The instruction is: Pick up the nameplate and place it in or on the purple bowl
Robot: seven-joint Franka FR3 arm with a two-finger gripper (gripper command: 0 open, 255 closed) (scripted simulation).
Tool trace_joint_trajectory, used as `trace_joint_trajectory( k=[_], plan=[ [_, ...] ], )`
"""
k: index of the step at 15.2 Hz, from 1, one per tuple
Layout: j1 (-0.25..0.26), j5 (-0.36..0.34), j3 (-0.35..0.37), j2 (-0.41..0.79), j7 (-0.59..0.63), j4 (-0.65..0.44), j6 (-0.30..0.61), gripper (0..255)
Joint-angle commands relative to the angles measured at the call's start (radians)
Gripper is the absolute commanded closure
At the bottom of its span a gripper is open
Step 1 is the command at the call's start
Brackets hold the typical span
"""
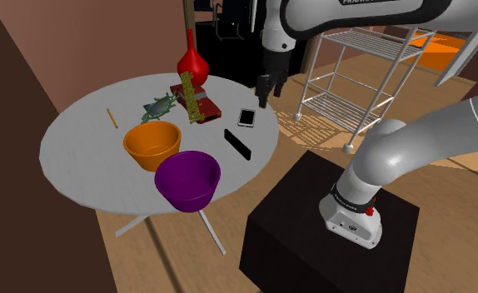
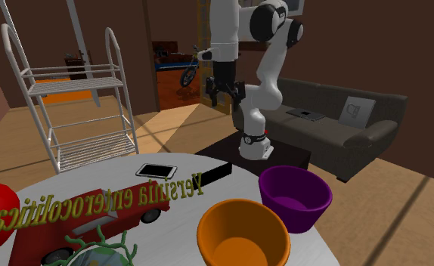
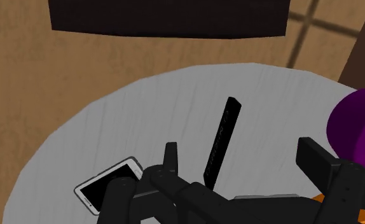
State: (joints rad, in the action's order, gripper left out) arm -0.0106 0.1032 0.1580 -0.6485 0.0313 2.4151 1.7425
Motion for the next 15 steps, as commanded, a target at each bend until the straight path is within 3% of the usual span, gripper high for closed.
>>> trace_joint_trajectory(
  k=[1,8,15],
  plan=[
    [-0.009,0.008,0.02,0.051,0.042,0.019,0.062,0],
    [-0.04,0.02,0.093,0.269,0.198,0.046,0.274,0],
    [-0.067,-0.012,0.139,0.511,0.351,0.014,0.451,0]
  ],
)
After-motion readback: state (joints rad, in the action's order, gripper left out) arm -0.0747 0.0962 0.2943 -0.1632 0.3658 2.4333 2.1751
